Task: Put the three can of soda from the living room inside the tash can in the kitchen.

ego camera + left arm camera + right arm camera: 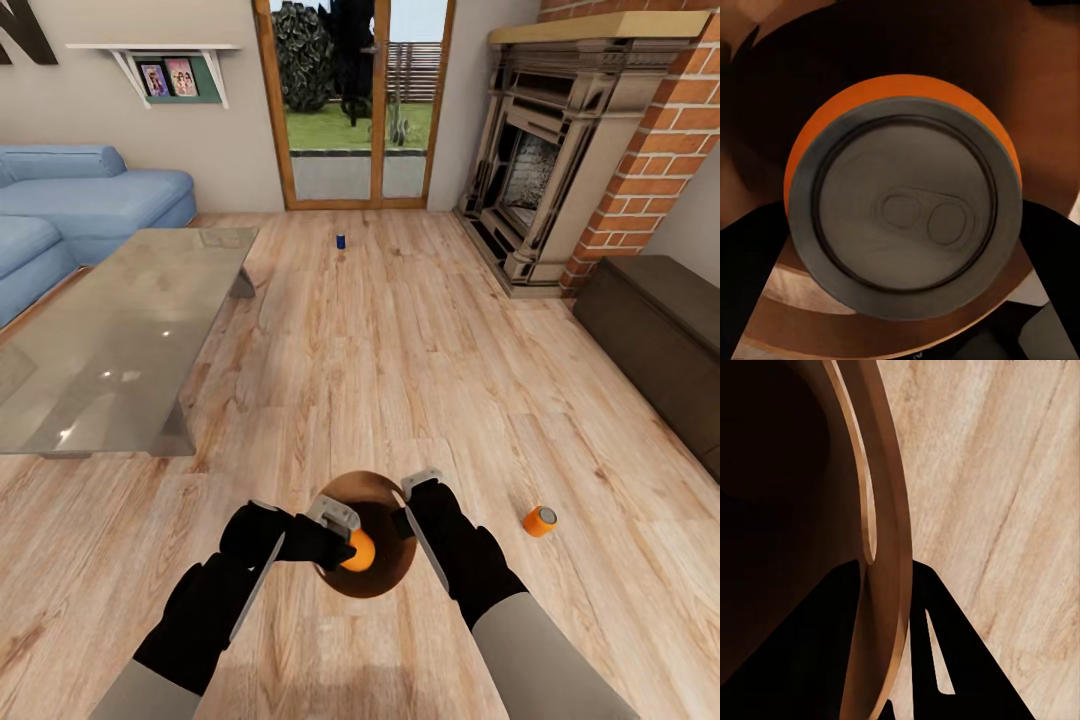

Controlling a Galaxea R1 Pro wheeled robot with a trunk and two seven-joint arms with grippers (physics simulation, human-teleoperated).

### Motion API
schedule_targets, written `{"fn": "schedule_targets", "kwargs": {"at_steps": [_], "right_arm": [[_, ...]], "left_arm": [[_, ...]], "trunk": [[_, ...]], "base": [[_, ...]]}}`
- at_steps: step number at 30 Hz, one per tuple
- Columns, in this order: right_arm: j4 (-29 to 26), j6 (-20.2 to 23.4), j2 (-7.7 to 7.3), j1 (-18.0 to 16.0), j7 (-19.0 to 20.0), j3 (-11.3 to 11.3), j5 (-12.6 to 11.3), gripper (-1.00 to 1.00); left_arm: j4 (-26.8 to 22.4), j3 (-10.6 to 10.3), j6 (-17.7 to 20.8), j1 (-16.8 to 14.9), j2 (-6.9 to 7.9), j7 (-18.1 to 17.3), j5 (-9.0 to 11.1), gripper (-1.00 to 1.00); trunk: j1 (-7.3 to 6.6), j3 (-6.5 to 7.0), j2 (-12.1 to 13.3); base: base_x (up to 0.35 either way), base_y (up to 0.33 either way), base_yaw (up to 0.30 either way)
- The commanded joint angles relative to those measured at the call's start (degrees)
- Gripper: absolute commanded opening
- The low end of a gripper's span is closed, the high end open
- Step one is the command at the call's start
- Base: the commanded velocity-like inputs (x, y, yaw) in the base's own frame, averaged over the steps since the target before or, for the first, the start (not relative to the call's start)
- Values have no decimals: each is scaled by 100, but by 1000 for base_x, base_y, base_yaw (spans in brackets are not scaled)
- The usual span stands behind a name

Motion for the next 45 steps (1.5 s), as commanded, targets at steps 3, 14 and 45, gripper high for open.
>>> {"fn": "schedule_targets", "kwargs": {"at_steps": [3,14,45], "right_arm": [[-2,0,1,-2,33,1,-84,-100],[-2,0,1,-2,43,4,-84,-100],[-2,0,1,-2,71,205,-92,-100]], "left_arm": [[40,0,0,0,-4,14,0,-100],[389,0,-221,0,-80,485,5,-100],[907,0,-628,-14,-241,1032,7,100]], "trunk": [[0,0,0],[0,0,0],[0,0,0]], "base": [[0,0,0],[0,0,0],[0,0,0]]}}
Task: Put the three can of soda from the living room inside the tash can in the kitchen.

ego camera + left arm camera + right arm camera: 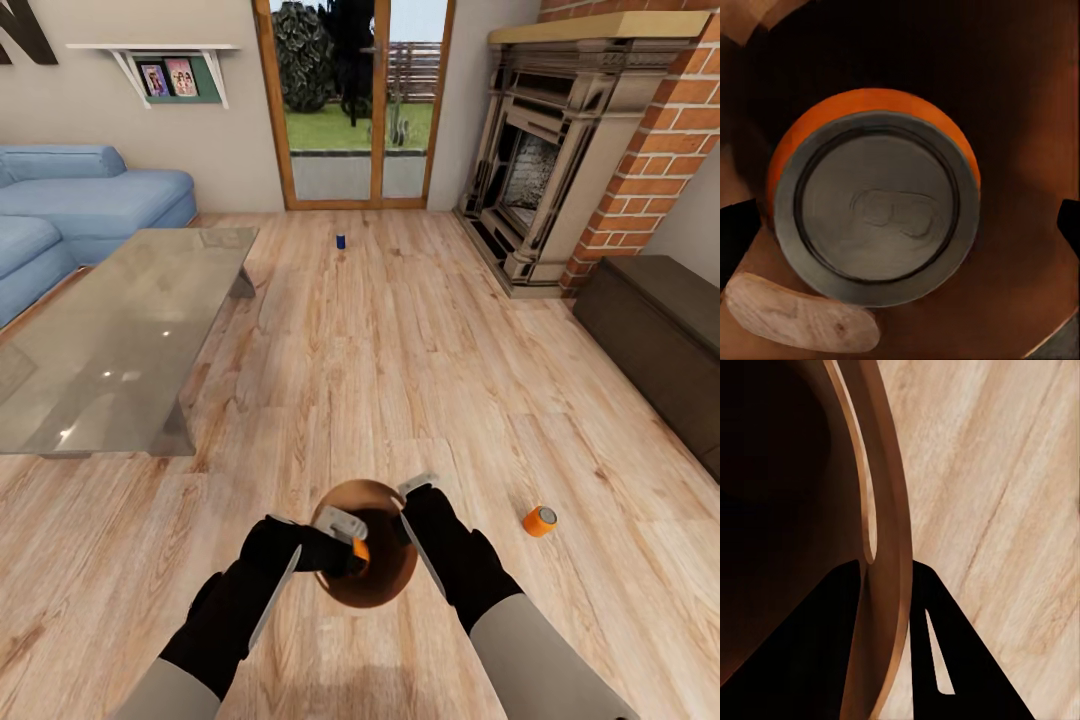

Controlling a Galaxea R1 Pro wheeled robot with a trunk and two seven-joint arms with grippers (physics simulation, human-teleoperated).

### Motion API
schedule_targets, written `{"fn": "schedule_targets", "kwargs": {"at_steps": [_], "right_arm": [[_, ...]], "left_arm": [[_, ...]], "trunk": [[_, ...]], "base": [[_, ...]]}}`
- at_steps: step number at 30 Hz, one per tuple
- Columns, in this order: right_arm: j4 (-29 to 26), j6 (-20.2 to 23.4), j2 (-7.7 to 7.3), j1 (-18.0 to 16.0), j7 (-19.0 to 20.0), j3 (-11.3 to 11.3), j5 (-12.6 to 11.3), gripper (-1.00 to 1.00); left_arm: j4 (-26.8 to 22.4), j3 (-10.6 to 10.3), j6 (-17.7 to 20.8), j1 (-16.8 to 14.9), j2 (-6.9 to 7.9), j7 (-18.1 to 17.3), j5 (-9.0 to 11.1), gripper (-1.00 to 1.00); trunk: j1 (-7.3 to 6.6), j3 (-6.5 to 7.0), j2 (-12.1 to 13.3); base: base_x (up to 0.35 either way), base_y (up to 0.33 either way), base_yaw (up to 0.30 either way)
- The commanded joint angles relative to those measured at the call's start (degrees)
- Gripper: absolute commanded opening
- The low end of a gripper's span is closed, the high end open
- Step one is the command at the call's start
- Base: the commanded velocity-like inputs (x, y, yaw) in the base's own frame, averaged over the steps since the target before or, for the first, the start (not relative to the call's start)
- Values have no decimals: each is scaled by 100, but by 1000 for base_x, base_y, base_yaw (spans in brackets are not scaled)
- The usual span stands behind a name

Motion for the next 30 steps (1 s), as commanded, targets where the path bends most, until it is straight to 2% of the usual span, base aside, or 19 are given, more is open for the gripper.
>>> {"fn": "schedule_targets", "kwargs": {"at_steps": [1,23,30], "right_arm": [[-196,0,1,-3,50,9,-322,-100],[-189,0,1,-3,53,15,-322,-100],[-188,0,1,-3,56,12,-322,-100]], "left_arm": [[2,9,-59,1,53,137,-339,100],[-29,1,-60,6,108,96,-312,100],[-119,21,-52,23,138,-57,-262,100]], "trunk": [[0,0,0],[0,0,0],[0,0,0]], "base": [[0,0,0],[0,0,0],[0,0,0]]}}
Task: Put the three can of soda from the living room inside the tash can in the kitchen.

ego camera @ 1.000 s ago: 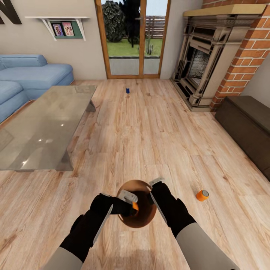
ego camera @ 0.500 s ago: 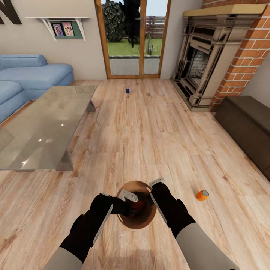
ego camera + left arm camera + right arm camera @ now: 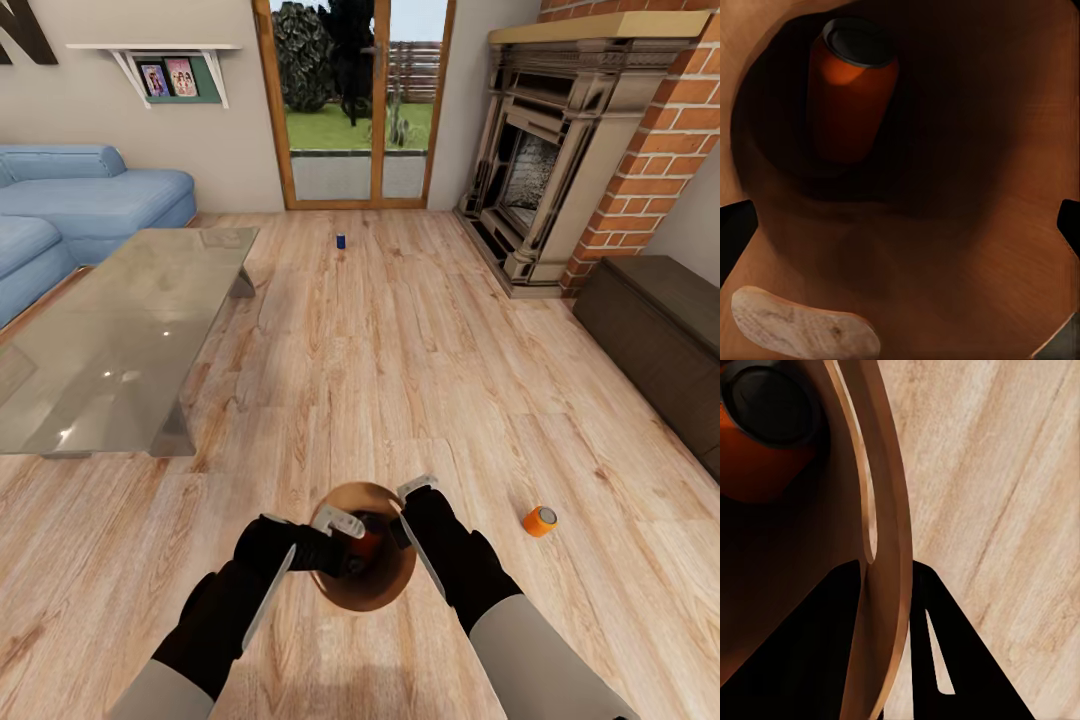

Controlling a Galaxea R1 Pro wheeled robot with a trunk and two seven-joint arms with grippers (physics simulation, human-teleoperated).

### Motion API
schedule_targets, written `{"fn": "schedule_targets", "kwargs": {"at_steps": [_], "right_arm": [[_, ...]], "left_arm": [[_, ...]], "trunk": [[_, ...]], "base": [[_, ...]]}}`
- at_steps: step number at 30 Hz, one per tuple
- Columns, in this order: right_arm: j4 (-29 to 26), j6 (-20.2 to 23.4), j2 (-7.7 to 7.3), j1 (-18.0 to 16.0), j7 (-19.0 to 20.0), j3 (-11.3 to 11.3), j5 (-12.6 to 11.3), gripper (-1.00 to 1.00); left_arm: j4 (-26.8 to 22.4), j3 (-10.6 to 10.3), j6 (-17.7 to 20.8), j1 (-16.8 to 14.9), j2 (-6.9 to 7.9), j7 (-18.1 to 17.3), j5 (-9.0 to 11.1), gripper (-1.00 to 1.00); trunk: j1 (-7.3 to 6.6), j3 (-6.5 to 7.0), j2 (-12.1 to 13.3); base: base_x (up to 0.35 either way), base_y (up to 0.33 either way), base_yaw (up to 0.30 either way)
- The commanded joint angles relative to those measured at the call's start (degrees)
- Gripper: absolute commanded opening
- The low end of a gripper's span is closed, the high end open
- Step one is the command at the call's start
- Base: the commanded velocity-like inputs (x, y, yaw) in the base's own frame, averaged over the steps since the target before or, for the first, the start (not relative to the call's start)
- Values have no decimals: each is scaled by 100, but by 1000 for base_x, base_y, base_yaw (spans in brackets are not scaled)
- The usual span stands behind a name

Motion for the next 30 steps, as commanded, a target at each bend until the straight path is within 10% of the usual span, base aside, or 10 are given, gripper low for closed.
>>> {"fn": "schedule_targets", "kwargs": {"at_steps": [1,12,22,30], "right_arm": [[-249,0,0,-4,32,1,-197,-100],[-247,0,0,-4,32,-27,-200,-100],[-240,0,0,-4,46,-203,-196,-100],[-240,0,-33,11,92,-305,-192,-100]], "left_arm": [[-89,22,-55,5,32,-72,-357,100],[-1616,122,99,23,407,-1493,-354,100],[-1773,1231,2,55,841,-2438,-351,100],[-1755,1751,-310,73,994,-2543,-385,100]], "trunk": [[0,0,0],[0,0,0],[0,0,0],[0,0,0]], "base": [[0,0,0],[0,0,0],[0,0,0],[0,0,0]]}}
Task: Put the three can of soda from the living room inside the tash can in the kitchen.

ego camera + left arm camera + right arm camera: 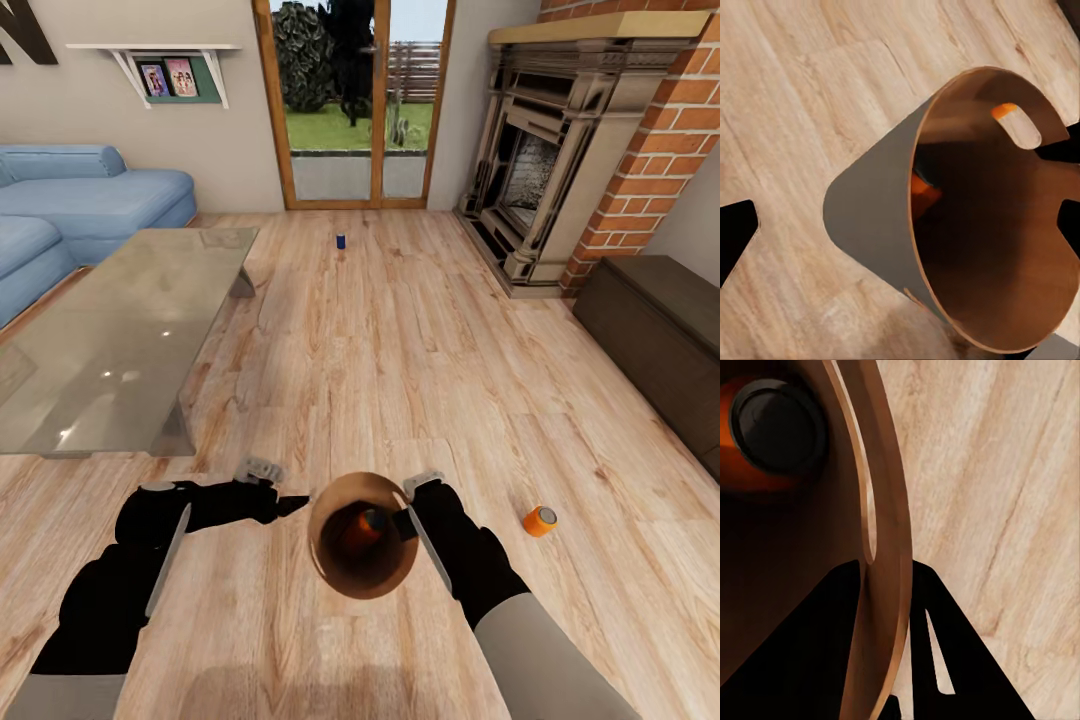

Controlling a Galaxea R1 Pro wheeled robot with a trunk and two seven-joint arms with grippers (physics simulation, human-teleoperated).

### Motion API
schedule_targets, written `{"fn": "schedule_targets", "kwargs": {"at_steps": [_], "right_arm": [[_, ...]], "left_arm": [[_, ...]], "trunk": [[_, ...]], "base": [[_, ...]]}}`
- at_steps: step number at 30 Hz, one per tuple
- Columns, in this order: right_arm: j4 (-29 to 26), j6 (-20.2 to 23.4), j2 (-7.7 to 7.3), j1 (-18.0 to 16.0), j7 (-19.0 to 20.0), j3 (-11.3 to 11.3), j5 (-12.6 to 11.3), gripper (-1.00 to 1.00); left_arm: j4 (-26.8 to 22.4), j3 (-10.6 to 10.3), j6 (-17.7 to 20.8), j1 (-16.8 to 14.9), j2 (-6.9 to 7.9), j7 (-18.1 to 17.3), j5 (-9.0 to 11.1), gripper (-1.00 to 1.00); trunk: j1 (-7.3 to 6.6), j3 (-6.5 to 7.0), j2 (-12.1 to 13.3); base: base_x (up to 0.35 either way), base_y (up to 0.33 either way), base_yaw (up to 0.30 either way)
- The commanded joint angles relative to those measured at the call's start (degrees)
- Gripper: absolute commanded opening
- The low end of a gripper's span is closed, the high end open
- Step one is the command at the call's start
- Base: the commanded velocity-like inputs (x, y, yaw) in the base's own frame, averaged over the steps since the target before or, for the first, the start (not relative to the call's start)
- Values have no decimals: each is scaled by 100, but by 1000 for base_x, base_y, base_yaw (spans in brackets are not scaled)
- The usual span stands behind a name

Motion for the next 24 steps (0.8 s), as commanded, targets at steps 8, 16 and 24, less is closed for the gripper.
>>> {"fn": "schedule_targets", "kwargs": {"at_steps": [8,16,24], "right_arm": [[-32,0,-111,20,54,-322,-73,-100],[-98,-624,-635,155,586,-915,-64,-100],[-98,-1154,-710,389,745,-1003,-54,-100]], "left_arm": [[341,699,-922,244,69,100,-51,100],[2208,886,-2750,417,74,586,-8,100],[3064,885,-3709,425,58,1255,7,100]], "trunk": [[0,0,0],[0,0,0],[0,0,0]], "base": [[0,0,0],[0,0,0],[0,0,0]]}}
